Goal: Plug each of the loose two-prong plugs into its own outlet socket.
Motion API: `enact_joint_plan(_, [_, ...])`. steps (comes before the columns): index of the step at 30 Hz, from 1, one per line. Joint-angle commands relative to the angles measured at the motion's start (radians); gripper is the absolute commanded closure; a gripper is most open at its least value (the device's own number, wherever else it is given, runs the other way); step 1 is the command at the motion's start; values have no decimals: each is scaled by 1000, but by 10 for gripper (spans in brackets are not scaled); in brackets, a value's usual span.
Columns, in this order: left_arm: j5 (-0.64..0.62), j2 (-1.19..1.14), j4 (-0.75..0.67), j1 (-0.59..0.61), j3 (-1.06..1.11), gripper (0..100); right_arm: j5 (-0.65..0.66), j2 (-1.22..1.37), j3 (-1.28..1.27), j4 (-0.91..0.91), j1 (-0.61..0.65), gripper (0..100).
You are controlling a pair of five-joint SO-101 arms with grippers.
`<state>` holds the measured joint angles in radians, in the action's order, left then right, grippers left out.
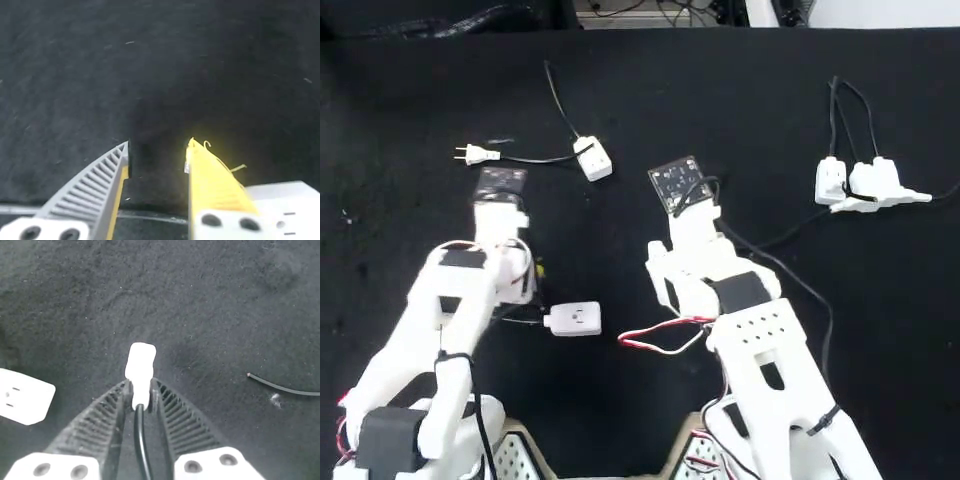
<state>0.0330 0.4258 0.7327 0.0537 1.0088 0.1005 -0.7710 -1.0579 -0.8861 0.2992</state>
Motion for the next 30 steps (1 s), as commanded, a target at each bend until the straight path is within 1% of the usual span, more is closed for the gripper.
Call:
enact_joint_plan(1, [-37,32,91,42,-102,809,-5,-35,7,21,-18,988])
enact_joint_plan(4, [-5,81,222,-1,-125,809,-5,-35,7,21,-20,988])
enact_joint_plan(7, [155,115,310,-93,-101,809,-3,-35,7,21,-20,988])
enact_joint_plan(9, [226,138,330,-139,-70,809,-3,-35,7,21,-20,988])
enact_joint_plan(15, [241,190,347,-214,-31,809,-3,-35,7,21,-20,988])
enact_joint_plan(20, [241,267,416,-222,-39,809,-3,-35,7,21,-20,988])
enact_joint_plan(23, [239,315,404,-225,-18,809,-3,-35,10,21,-18,988])
enact_joint_plan(25, [236,336,347,-225,18,809,-3,-35,10,21,-18,988])
enact_joint_plan(28, [235,341,224,-225,91,809,-3,-35,10,21,-18,988])
enact_joint_plan(30, [233,341,175,-223,117,809,-3,-35,10,21,-18,988])
